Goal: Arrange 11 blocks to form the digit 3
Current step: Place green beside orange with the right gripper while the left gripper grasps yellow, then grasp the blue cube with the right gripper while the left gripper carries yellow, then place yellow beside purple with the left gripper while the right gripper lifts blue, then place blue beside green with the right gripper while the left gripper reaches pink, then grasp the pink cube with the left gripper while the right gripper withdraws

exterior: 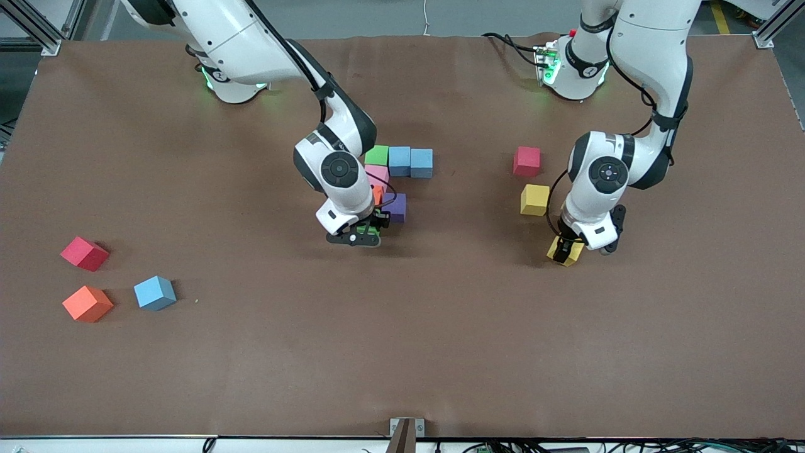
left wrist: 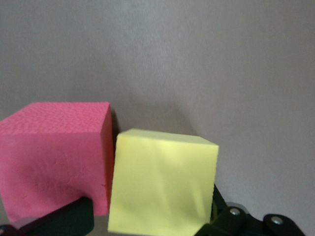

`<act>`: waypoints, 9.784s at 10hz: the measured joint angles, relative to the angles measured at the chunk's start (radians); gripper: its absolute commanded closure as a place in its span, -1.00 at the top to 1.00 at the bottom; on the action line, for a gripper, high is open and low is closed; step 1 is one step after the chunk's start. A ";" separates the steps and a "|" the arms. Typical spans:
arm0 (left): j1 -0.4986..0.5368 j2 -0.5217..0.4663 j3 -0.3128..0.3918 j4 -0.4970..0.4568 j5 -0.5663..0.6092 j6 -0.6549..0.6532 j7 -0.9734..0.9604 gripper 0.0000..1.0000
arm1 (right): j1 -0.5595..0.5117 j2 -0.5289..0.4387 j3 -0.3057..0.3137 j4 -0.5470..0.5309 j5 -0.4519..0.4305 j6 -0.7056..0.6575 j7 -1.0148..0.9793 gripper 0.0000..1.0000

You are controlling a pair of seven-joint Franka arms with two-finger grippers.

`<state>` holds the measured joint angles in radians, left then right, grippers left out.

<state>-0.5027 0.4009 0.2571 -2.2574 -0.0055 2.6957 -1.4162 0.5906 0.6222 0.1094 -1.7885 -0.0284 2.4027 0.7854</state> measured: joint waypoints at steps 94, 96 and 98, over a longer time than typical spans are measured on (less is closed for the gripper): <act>0.515 0.019 -0.383 0.145 0.182 -0.070 0.669 1.00 | -0.117 0.043 0.063 0.116 0.004 -0.066 0.017 0.43; 0.525 0.017 -0.384 0.082 0.182 0.030 0.676 0.95 | -0.106 0.043 0.059 0.116 0.002 -0.063 0.029 0.51; 0.530 0.017 -0.386 0.038 0.182 0.065 0.684 0.85 | -0.099 0.044 0.050 0.116 0.002 -0.062 0.030 0.73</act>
<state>0.0269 0.4179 -0.1285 -2.2197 0.1767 2.7609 -0.7321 0.4913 0.6658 0.1589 -1.6722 -0.0261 2.3410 0.8150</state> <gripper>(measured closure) 0.022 0.242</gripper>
